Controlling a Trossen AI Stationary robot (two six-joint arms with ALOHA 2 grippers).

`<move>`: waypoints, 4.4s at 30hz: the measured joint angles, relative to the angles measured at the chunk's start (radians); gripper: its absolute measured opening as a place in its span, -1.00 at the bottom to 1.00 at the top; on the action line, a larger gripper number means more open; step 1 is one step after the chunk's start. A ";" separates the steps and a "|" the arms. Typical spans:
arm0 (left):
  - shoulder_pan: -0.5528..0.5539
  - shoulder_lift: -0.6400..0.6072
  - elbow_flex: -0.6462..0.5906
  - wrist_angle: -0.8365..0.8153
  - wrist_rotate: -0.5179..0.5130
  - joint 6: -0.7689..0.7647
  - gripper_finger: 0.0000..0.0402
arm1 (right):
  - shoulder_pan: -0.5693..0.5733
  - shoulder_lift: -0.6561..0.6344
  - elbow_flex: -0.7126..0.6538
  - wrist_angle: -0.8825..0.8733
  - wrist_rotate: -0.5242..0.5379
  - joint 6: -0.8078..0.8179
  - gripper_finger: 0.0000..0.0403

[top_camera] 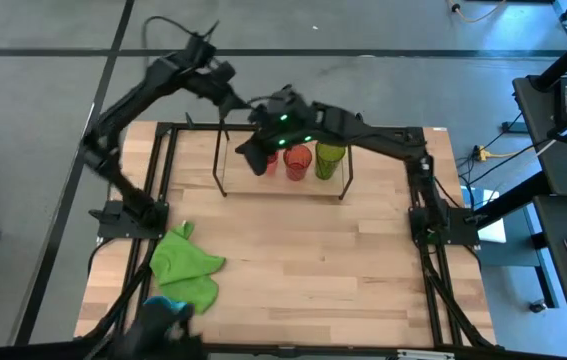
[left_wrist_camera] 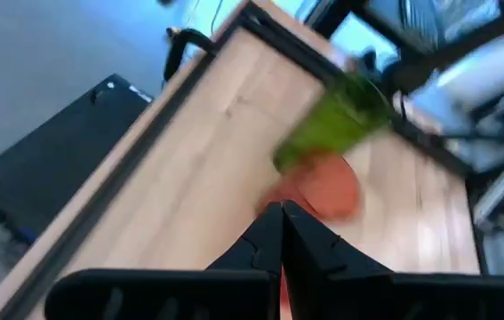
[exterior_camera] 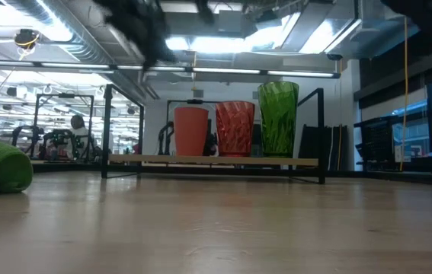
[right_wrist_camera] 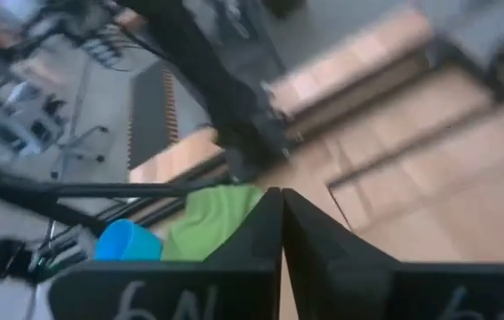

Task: Stack small to large cups/mugs on shelf
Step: Put the blue mug on the shelf

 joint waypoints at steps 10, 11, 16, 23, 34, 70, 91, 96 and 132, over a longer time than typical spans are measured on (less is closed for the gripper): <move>-0.356 -0.504 -0.010 -0.522 -0.436 -0.166 -1.00 | 0.018 -0.169 0.000 -0.184 -0.034 -0.218 -0.59; -0.406 -0.554 -0.026 -0.539 -0.445 -0.250 -1.00 | 0.024 -0.176 0.000 -0.203 -0.034 -0.229 -0.50; -0.639 -0.784 -0.152 -0.665 -0.581 -0.730 -1.00 | 0.060 -0.185 0.000 -0.239 -0.035 -0.266 -0.08; -0.798 -1.017 -0.394 -0.670 -0.553 -1.084 -1.00 | 0.093 -0.185 -0.002 -0.256 -0.006 -0.264 0.26; -0.961 -0.830 -0.460 -0.183 -0.403 -0.786 -1.00 | 0.082 -0.184 -0.002 -0.271 0.064 -0.266 0.21; -2.151 -0.272 -0.430 -0.281 -0.780 -1.685 -1.00 | 0.082 -0.184 -0.002 -0.283 0.072 -0.344 0.19; -2.137 -0.187 -0.475 -0.337 -0.779 -1.800 -0.49 | 0.044 -0.184 -0.002 -0.337 0.079 -0.343 0.19; -2.182 -0.172 -0.480 -0.297 -0.821 -1.789 -0.39 | 0.038 -0.184 -0.002 -0.363 0.079 -0.341 0.19; -2.138 -0.195 -0.719 -0.103 -0.802 -1.827 -0.96 | 0.036 -0.184 -0.002 -0.416 0.154 -0.296 -0.12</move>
